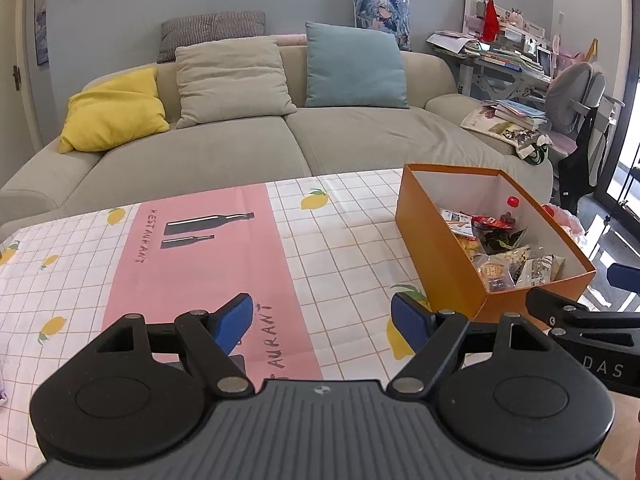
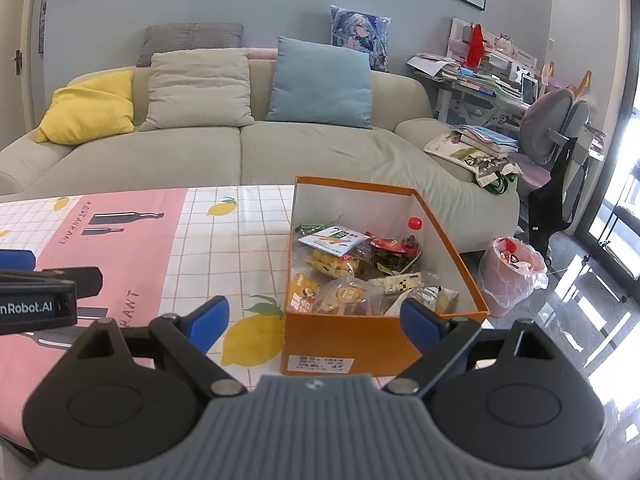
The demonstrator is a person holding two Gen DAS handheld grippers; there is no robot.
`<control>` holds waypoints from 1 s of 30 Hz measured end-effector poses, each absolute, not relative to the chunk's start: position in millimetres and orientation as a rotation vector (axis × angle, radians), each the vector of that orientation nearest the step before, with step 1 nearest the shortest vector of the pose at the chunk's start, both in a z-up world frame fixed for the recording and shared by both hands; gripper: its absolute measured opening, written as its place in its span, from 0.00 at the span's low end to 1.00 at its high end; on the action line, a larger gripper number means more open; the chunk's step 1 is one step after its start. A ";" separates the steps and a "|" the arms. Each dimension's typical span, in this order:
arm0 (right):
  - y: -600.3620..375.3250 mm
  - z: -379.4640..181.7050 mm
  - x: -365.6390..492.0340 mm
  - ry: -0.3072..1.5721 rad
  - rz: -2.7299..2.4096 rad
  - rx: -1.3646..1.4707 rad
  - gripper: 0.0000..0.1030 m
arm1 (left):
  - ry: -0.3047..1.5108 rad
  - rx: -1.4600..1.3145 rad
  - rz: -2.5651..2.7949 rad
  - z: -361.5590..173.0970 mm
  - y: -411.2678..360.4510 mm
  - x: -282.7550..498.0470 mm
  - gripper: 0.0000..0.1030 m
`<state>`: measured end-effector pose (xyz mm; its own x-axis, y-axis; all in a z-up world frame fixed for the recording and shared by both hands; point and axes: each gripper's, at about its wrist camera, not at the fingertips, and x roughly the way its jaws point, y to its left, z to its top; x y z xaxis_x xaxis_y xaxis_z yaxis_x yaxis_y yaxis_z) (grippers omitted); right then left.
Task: Organize snacks
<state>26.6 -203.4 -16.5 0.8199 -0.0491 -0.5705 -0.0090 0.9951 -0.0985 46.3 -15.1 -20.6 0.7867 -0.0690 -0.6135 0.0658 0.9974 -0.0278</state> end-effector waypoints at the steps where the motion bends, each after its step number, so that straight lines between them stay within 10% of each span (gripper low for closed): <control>1: -202.9 -16.5 26.7 0.610 -0.019 -0.099 0.88 | 0.661 -0.007 -0.073 -20.4 -14.6 46.3 0.90; 30: -199.4 -15.5 23.6 0.608 0.004 -0.111 0.90 | 0.679 -0.008 -0.060 -19.8 -13.3 43.5 0.90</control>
